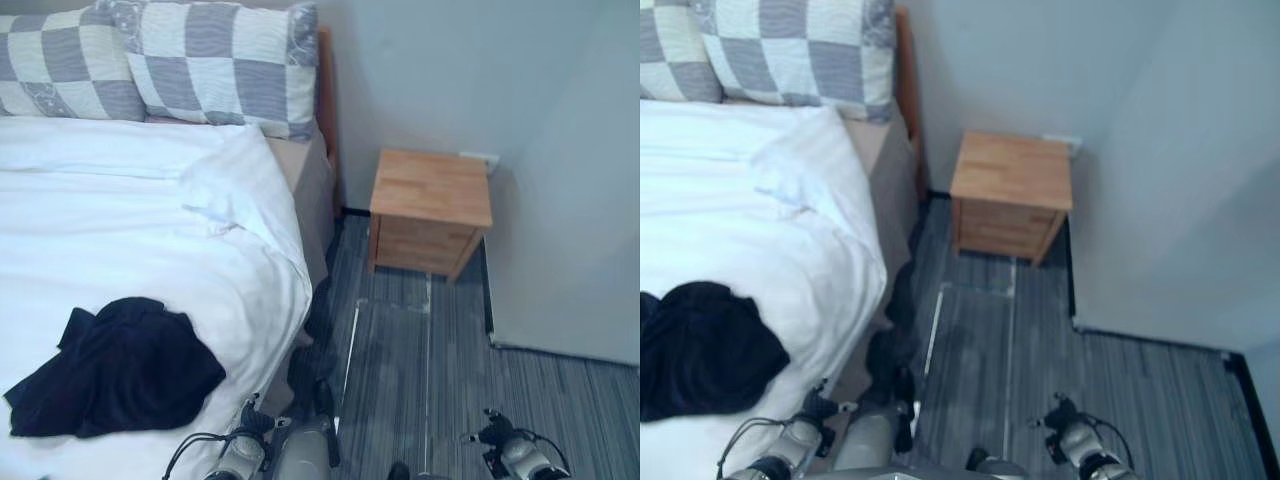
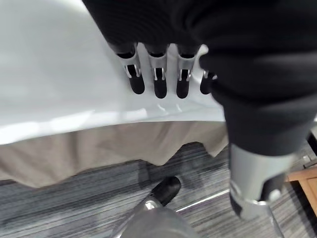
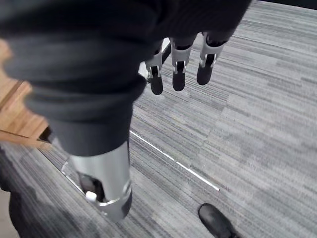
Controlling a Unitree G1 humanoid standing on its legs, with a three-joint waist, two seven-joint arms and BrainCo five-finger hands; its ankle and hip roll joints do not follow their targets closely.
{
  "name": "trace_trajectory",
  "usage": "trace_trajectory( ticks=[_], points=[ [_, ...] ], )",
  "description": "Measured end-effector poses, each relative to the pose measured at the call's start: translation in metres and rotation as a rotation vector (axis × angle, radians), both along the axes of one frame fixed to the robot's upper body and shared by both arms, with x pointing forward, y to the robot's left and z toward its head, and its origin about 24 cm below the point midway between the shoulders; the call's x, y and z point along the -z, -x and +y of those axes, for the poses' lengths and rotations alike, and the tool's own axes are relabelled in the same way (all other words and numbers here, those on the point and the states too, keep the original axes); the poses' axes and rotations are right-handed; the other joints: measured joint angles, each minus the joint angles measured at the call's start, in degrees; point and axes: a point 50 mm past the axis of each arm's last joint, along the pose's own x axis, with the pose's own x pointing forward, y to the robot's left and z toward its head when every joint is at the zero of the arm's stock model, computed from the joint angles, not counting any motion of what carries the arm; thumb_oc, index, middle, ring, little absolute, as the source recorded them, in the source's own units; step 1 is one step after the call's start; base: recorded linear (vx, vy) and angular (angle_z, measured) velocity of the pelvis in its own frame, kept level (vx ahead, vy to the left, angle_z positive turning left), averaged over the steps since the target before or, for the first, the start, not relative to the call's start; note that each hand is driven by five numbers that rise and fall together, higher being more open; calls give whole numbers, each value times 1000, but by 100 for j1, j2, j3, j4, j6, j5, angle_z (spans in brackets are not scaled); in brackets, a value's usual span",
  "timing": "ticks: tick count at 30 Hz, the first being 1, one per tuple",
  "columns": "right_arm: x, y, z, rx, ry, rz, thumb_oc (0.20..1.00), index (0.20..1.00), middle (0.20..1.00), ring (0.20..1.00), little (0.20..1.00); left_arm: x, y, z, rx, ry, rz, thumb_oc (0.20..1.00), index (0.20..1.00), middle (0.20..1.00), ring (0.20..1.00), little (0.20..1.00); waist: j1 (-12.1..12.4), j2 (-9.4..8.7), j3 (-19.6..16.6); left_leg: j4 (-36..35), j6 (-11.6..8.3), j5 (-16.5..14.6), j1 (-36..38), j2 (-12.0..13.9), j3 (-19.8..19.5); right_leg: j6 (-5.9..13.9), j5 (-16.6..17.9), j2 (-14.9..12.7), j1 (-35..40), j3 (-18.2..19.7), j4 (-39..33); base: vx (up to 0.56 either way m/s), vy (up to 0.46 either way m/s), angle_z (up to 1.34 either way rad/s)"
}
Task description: Tidy up the quilt and then pick up the clothes from the bed and put them into the laundry hamper.
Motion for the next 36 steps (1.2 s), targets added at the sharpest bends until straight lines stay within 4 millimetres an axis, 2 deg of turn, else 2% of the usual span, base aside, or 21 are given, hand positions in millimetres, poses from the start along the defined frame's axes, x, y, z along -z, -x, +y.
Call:
trace_trajectory(
  ticks=[1, 3, 6, 9, 11, 13, 15, 16, 18, 19, 21, 23, 24, 25, 26, 27, 28, 30, 32, 34, 36],
  points=[
    [1, 6, -3, 6, 6, 14, 1000, 1000, 1000, 1000, 1000, 5, 9, -2, -2, 6, 44, 1000, 1000, 1000, 1000, 1000, -82, 75, -7, 7, 571, -169, 119, -29, -117, 80, -161, -21, 22, -46, 451, 329, 188, 63],
    [5, 14, 3, 30, -19, 30, 1000, 1000, 1000, 1000, 1000, 10, 20, -5, 17, 14, 102, 1000, 1000, 1000, 1000, 1000, -218, 128, -56, -518, 676, -111, 633, -218, -415, 184, -317, -670, -987, -101, 3013, 345, 119, 64],
    [3, 5, 13, 68, -67, -19, 1000, 1000, 1000, 1000, 1000, 14, 28, -4, 11, 88, 176, 1000, 1000, 1000, 1000, 1000, -260, 140, -12, -819, 836, -237, 1045, -484, -1363, 383, -414, -959, -2110, 292, 4712, 373, -65, 73],
    [-8, -19, 13, 110, -84, -141, 1000, 1000, 1000, 1000, 1000, 14, 29, -4, 18, 97, 183, 1000, 1000, 1000, 1000, 1000, -380, 169, 52, -910, 795, -105, 1311, -479, -1919, 402, -396, -760, -2501, 609, 3519, 405, -249, 142],
    [-26, -45, 3, 145, -76, -261, 1000, 1000, 1000, 1000, 1000, 14, 33, -4, 14, 94, 169, 1000, 1000, 1000, 1000, 1000, -312, 167, 87, -961, 462, -461, 1480, -584, -2469, 554, -231, -808, -2783, 1103, 2574, 438, -249, 120],
    [-54, -74, -14, 166, -45, -431, 1000, 1000, 1000, 1000, 1000, 15, 36, -5, -8, 50, 149, 1000, 1000, 1000, 1000, 1000, -436, 255, 131, -959, 844, -839, 1480, -572, -2760, 728, 427, -809, -2708, 2006, 588, 554, -265, 127],
    [-76, -87, -29, 207, -25, -552, 1000, 1000, 1000, 1000, 1000, 15, 41, -1, -45, 23, 144, 1000, 1000, 1000, 1000, 1000, -482, 388, 210, -864, 924, -1076, 1483, -471, -3347, 804, 741, -958, -2622, 2747, -96, 474, -339, 153],
    [-82, -88, -34, 216, -11, -586, 1000, 1000, 1000, 1000, 1000, 13, 36, 3, -54, 8, 127, 1000, 1000, 1000, 1000, 1000, -568, 360, 222, -841, 739, -1202, 1443, -413, -3640, 833, 720, -942, -2530, 2981, -72, 522, -553, 225],
    [-90, -88, -42, 208, 8, -614, 1000, 1000, 1000, 1000, 1000, 11, 41, 17, -96, -23, 125, 1000, 1000, 1000, 1000, 1000, -511, 357, 283, -1150, 561, -1371, 1626, 41, -3966, 804, 1146, -857, -2181, 2639, 29, 359, -460, 193],
    [-105, -96, -53, 181, 50, -651, 1000, 1000, 1000, 1000, 1000, 11, 39, 16, -97, -19, 120, 1000, 1000, 1000, 1000, 1000, -627, 386, 372, -647, 184, -1542, 1403, 208, -3977, 615, 1396, -736, -2048, 2301, 0, 162, -314, 145],
    [-147, -122, -62, 80, 114, -794, 1000, 1000, 1000, 1000, 1000, 17, 61, 11, -136, 5, 172, 1000, 1000, 1000, 1000, 1000, -538, 366, 366, 588, -464, -1773, 981, 21, -3763, 485, 1425, -706, -1951, 2066, 9, 194, -408, 92],
    [-198, -145, -69, -55, 215, -948, 1000, 1000, 1000, 1000, 1000, 22, 85, 10, -176, 10, 230, 1000, 1000, 1000, 1000, 1000, -535, 487, 344, 959, -509, -1780, 890, 184, -3521, 341, 1392, -450, -1894, 1789, -45, 46, -328, 47],
    [-213, -148, -75, -80, 263, -982, 1000, 1000, 1000, 1000, 1000, 23, 92, 8, -180, 13, 246, 1000, 1000, 1000, 1000, 1000, -536, 613, 330, 753, 53, -993, 759, 297, -3394, 318, 1356, -256, -1863, 1584, 5, -121, -322, 181],
    [-239, -143, -98, -88, 382, -1021, 1000, 1000, 1000, 1000, 1000, 22, 79, 5, -147, 14, 218, 1000, 1000, 1000, 1000, 1000, -752, 672, 325, 369, -15, -97, 282, 427, -2870, 85, 1414, -202, -1843, 1018, -36, -167, -333, 227],
    [-247, -140, -110, -63, 440, -1022, 1000, 1000, 1000, 1000, 1000, 20, 67, 5, -118, 10, 195, 1000, 1000, 1000, 1000, 1000, -756, 563, 344, 312, -128, 319, 61, 460, -2119, -19, 1428, -254, -1868, 628, -38, -199, -376, 250],
    [-251, -140, -115, -52, 461, -1025, 1000, 1000, 1000, 1000, 1000, 17, 53, 4, -92, 8, 161, 1000, 1000, 1000, 1000, 1000, -828, 355, 356, 388, -216, 353, -91, 452, -1595, -86, 1395, -417, -1981, 387, -70, -163, -303, 140],
    [-264, -152, -107, -81, 463, -1070, 1000, 1000, 1000, 1000, 1000, 13, 45, 12, -96, -11, 128, 1000, 1000, 1000, 1000, 1000, -504, 20, 380, 1298, -291, -240, -281, 160, -863, -147, 1374, -594, -2202, 319, 83, -95, -178, 93],
    [-276, -160, -99, -121, 459, -1116, 1000, 1000, 1000, 1000, 1000, 11, 44, 18, -93, -23, 128, 1000, 1000, 1000, 1000, 1000, -465, -146, 368, 1530, -387, -601, -144, -258, -872, -151, 1371, -682, -2249, 321, 73, -30, -206, 69],
    [-282, -158, -106, -130, 506, -1101, 1000, 1000, 1000, 1000, 1000, 12, 48, 13, -78, -9, 128, 1000, 1000, 1000, 1000, 1000, -532, 185, 349, 301, 249, -613, 558, -81, 64, 172, 1202, -597, -2148, -164, 677, -35, -115, 176],
    [-278, -166, -107, -137, 524, -1062, 1000, 1000, 1000, 1000, 1000, 10, 52, 23, 14, -48, 143, 1000, 1000, 1000, 1000, 1000, -354, 181, 260, -396, 251, -608, 901, -60, 26, 214, 987, -659, -2306, -377, 1342, -110, -149, 130],
    [-297, -183, -94, -182, 532, -1119, 1000, 1000, 1000, 1000, 1000, 7, 56, 40, 13, -104, 186, 1000, 1000, 1000, 1000, 1000, -479, 93, 322, -382, 246, -458, 707, -73, -72, 915, 843, -1063, -3030, 211, 2640, -66, -82, 83]
  ],
)
